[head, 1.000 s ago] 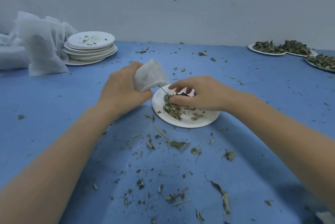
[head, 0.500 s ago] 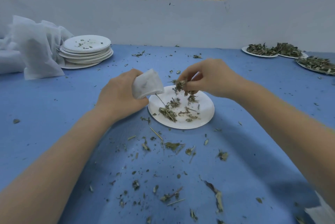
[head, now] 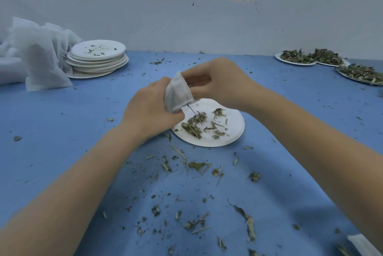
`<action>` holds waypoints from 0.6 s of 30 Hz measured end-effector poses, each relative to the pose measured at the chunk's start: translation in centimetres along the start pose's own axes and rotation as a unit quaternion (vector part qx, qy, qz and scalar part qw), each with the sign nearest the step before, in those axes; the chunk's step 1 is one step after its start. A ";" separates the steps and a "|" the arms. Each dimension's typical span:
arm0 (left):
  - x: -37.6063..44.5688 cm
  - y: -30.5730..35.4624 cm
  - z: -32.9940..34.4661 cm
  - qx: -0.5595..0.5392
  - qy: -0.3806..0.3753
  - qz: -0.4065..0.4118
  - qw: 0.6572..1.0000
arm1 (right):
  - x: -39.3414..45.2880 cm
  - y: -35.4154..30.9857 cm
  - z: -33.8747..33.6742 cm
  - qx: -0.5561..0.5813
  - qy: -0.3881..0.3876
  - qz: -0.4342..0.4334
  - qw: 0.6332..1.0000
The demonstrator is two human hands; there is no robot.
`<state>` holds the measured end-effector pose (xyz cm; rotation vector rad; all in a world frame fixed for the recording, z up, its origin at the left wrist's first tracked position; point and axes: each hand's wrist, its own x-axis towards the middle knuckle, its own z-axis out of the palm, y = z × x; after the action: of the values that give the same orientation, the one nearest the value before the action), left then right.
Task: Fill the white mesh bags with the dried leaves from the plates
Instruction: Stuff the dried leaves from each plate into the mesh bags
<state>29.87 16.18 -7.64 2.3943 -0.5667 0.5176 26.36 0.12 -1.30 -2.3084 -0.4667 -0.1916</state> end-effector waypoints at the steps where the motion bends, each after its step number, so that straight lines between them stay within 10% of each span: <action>1: 0.0 0.0 -0.1 -0.027 0.009 -0.006 1.000 | -0.1 0.1 0.0 0.005 -0.009 0.006 1.000; 6: -0.3 0.9 -0.3 -0.072 0.013 0.005 0.997 | 0.5 0.2 1.1 -0.137 0.023 0.012 0.990; 12: -0.3 1.0 -0.6 -0.045 0.007 -0.002 0.999 | 0.0 0.4 0.5 0.010 -0.068 -0.007 0.998; 18: -0.1 -0.2 -0.9 -0.004 0.009 -0.020 1.000 | -0.1 3.8 -1.3 -0.003 0.081 0.035 0.996</action>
<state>29.67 16.93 -7.14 2.3870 -0.5105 0.5170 27.71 -3.28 -2.87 -2.2885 -0.3035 -0.3424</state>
